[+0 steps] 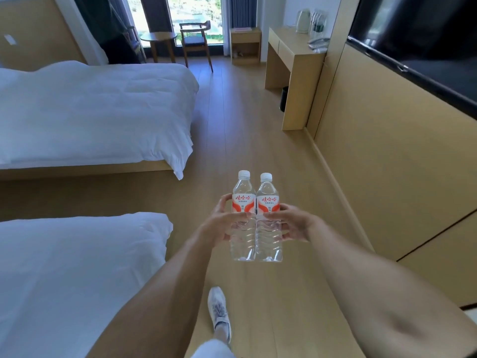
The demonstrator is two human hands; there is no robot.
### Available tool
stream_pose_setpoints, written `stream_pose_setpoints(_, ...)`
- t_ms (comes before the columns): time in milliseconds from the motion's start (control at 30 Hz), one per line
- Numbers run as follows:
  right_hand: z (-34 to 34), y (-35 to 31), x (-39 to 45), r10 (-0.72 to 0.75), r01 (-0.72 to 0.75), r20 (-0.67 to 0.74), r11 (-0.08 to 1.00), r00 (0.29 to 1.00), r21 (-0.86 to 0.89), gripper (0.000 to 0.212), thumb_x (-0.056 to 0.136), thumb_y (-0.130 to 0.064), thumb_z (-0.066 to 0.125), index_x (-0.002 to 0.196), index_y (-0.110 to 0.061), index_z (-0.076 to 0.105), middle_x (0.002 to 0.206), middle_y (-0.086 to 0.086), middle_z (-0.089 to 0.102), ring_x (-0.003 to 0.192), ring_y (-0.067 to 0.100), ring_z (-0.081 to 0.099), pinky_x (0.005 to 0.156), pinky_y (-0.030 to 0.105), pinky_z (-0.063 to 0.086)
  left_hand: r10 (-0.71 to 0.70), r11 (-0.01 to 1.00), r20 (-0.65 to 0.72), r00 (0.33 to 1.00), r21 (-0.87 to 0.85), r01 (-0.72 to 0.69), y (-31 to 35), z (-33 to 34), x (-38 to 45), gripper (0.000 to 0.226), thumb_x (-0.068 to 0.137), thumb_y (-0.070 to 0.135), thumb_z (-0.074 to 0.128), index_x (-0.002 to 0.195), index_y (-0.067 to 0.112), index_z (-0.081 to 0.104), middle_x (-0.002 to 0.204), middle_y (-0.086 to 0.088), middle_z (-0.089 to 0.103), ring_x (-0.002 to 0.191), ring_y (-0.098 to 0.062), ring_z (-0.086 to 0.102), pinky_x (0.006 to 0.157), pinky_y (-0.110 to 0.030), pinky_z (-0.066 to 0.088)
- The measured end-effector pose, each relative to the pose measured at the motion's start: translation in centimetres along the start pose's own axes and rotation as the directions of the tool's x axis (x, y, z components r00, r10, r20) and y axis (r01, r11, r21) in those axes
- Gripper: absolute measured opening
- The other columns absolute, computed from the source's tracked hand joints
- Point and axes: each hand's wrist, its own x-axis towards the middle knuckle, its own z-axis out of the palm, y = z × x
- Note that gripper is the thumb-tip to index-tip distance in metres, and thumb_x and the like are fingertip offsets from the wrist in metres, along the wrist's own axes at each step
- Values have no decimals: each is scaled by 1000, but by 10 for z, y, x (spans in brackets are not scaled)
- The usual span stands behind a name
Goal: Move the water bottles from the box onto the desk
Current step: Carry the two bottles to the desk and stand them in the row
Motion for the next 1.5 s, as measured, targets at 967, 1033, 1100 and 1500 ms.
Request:
stream_pose_setpoints(967,-30,-308,356,-14,16,-81,1000,997,24,52,84,-10,76,131,-12,55,121,13,67,105,30,64,101,56,48,-13,1000,7,1000,19,13,242,-142,401,70,75,5,86,126,38,52,106,-10,74,106,-39,70,97,-67,47)
stream_pose_setpoints(1033,-40,-328,387,-13,14,-65,1000,998,21,52,84,-11,76,131,-12,55,121,14,67,104,30,64,102,56,48,1,1000,-4,1000,28,0,256,-148,432,71,75,8,86,131,36,50,107,-10,74,103,-37,72,99,-68,46)
stream_pose_setpoints(1100,-52,-350,421,-17,18,-53,1000,998,19,52,84,-12,76,132,-12,55,125,15,66,103,30,64,101,55,48,14,999,-17,1000,39,-14,273,-153,465,71,76,10,86,132,35,49,111,-11,73,104,-36,71,99,-68,46)
stream_pose_setpoints(1500,-129,-487,567,-2,3,-24,1000,1000,21,50,83,-14,78,129,-13,58,127,16,66,107,31,64,102,55,48,2,1000,-51,999,9,-2,385,-154,643,77,73,8,86,134,35,48,109,-10,73,91,-30,76,80,-57,59)
